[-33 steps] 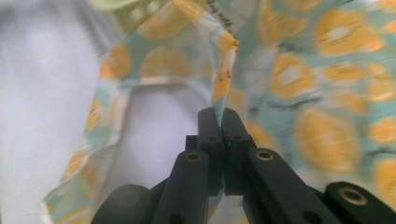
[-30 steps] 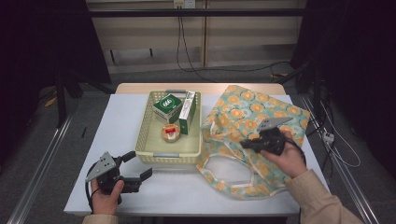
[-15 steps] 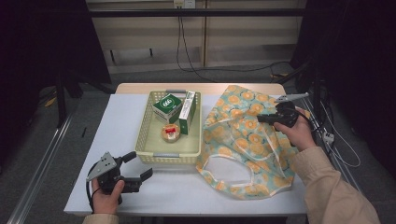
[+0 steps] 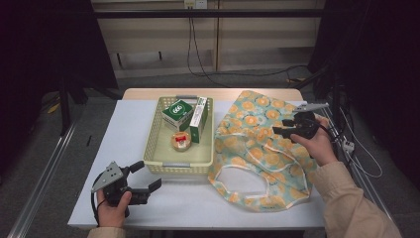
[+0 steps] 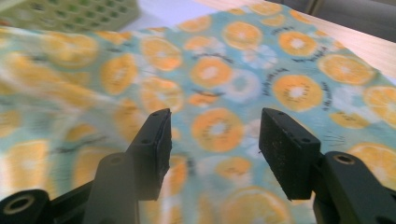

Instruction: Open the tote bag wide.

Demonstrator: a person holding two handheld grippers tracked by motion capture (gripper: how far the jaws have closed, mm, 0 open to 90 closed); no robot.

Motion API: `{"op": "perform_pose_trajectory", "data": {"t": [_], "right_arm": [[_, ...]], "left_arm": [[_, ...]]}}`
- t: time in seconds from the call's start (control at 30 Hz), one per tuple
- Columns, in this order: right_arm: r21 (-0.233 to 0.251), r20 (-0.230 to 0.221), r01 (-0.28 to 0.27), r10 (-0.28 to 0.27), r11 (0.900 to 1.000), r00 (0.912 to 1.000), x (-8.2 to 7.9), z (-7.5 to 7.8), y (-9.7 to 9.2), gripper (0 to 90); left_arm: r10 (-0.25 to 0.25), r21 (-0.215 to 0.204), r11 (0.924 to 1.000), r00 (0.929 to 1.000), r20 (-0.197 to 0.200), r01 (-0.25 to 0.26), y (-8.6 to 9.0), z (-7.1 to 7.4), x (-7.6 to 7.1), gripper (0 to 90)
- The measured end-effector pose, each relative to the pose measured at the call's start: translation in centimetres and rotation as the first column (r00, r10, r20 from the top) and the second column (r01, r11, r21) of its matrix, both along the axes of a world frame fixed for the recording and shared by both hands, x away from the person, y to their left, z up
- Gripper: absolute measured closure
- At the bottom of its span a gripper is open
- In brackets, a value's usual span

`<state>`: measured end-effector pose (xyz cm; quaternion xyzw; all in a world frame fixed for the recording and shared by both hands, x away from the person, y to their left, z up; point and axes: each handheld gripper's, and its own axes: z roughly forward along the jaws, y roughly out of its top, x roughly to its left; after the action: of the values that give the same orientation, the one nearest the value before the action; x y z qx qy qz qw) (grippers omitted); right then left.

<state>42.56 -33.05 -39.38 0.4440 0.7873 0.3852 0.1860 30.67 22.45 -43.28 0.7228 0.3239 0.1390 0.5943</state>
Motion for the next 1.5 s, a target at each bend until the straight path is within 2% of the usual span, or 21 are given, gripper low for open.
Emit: {"op": "perform_pose_trajectory", "data": {"t": [0.13, 0.2, 0.3, 0.33, 0.37, 0.43, 0.47, 0.53, 0.57, 0.7, 0.77, 0.87, 0.9, 1.0, 1.07, 1.13, 1.2, 1.27, 1.37, 1.4, 1.5], "right_arm": [[0.000, 0.030, -0.101, 0.100, 0.9949, 0.9945, -3.0, 0.3, 1.8, 43.1], [0.001, 0.032, -0.154, 0.154, 0.9881, 0.9876, -4.5, 0.0, 2.8, 43.2], [0.047, 0.025, -0.221, 0.220, 0.9743, 0.9753, -6.5, -0.9, 4.0, 48.3], [0.054, 0.017, -0.242, 0.241, 0.9688, 0.9703, -7.1, -1.4, 4.4, 51.5], [0.038, 0.005, -0.262, 0.262, 0.9644, 0.9651, -7.6, -2.0, 4.8, 53.7], [-0.028, -0.052, -0.294, 0.292, 0.9555, 0.9549, -8.2, -2.9, 5.4, 56.2], [-0.045, -0.061, -0.296, 0.293, 0.9542, 0.9542, -8.5, -3.3, 5.6, 57.4], [-0.021, -0.075, -0.294, 0.292, 0.9556, 0.9536, -8.9, -4.0, 5.7, 60.0], [-0.027, -0.078, -0.298, 0.295, 0.9542, 0.9523, -9.0, -4.3, 5.7, 60.4], [-0.036, -0.064, -0.288, 0.286, 0.9569, 0.9562, -9.3, -4.8, 5.5, 62.4], [-0.054, -0.052, -0.278, 0.275, 0.9592, 0.9600, -9.3, -5.0, 5.2, 59.7], [-0.086, -0.067, -0.248, 0.243, 0.9650, 0.9678, -9.3, -5.7, 5.0, 56.1], [-0.090, -0.075, -0.248, 0.241, 0.9646, 0.9675, -9.2, -5.8, 4.8, 56.2], [-0.009, -0.059, -0.216, 0.215, 0.9763, 0.9748, -9.0, -5.3, 4.0, 57.5], [0.006, -0.052, -0.194, 0.194, 0.9810, 0.9796, -9.0, -5.2, 3.6, 59.0], [-0.020, -0.062, -0.198, 0.197, 0.9800, 0.9785, -9.1, -5.1, 3.6, 63.9], [-0.066, -0.067, -0.196, 0.192, 0.9783, 0.9791, -9.2, -5.3, 3.7, 63.3], [-0.034, -0.069, -0.204, 0.202, 0.9783, 0.9770, -9.2, -5.2, 3.6, 63.3], [-0.065, -0.061, -0.187, 0.183, 0.9803, 0.9813, -9.3, -5.0, 3.4, 62.2], [-0.055, -0.062, -0.190, 0.187, 0.9802, 0.9804, -9.4, -5.0, 3.3, 62.2], [-0.046, -0.053, -0.166, 0.164, 0.9850, 0.9851, -9.4, -4.8, 2.8, 61.5]], "left_arm": [[-0.001, 0.005, 1.0000, 1.0000, 0.002, 0.001, -0.1, 0.0, 0.0, 4.9], [0.001, 0.005, 1.0000, 1.0000, 0.000, -0.001, -0.1, 0.0, 0.0, 4.9], [0.002, 0.004, 1.0000, 1.0000, 0.001, -0.002, -0.2, 0.1, -0.1, 4.9], [0.000, 0.007, 1.0000, 1.0000, 0.003, 0.000, -0.2, 0.1, -0.1, 4.9], [-0.002, 0.008, 1.0000, 1.0000, 0.004, 0.002, -0.2, 0.1, -0.1, 4.9], [-0.004, 0.013, 0.9999, 1.0000, 0.005, 0.004, -0.3, 0.1, -0.1, 4.9], [-0.007, 0.013, 0.9999, 1.0000, 0.005, 0.007, -0.3, 0.2, -0.1, 4.9], [-0.008, 0.009, 0.9999, 0.9999, 0.009, 0.008, -0.4, 0.3, -0.2, 4.9], [-0.008, 0.009, 0.9999, 0.9999, 0.011, 0.008, -0.3, 0.3, -0.2, 4.9], [-0.003, -0.005, 1.0000, 1.0000, 0.008, 0.003, -0.2, 0.3, -0.2, 4.9], [-0.009, 0.003, 1.0000, 0.9999, 0.006, 0.009, -0.2, 0.2, -0.2, 4.9], [-0.015, 0.007, 0.9999, 0.9999, 0.008, 0.015, -0.3, 0.2, -0.1, 4.9], [-0.018, 0.008, 0.9998, 0.9998, 0.012, 0.018, -0.4, 0.2, -0.1, 4.9], [-0.016, 0.007, 0.9998, 0.9998, 0.009, 0.016, -0.3, 0.2, -0.1, 4.9], [-0.014, 0.008, 0.9999, 0.9999, 0.006, 0.014, -0.3, 0.1, -0.1, 4.9], [-0.018, 0.009, 0.9998, 0.9998, 0.006, 0.018, -0.4, 0.1, -0.1, 4.9], [-0.020, 0.005, 0.9998, 0.9998, 0.004, 0.020, -0.5, 0.1, -0.1, 4.9], [-0.019, 0.004, 0.9998, 0.9998, 0.004, 0.019, -0.5, 0.1, -0.1, 4.9], [-0.022, 0.010, 0.9997, 0.9997, 0.006, 0.022, -0.4, 0.1, -0.1, 4.9], [-0.022, 0.011, 0.9997, 0.9997, 0.006, 0.022, -0.4, 0.1, -0.1, 4.9], [-0.022, 0.013, 0.9997, 0.9997, 0.006, 0.022, -0.4, 0.2, 0.0, 4.9]]}}
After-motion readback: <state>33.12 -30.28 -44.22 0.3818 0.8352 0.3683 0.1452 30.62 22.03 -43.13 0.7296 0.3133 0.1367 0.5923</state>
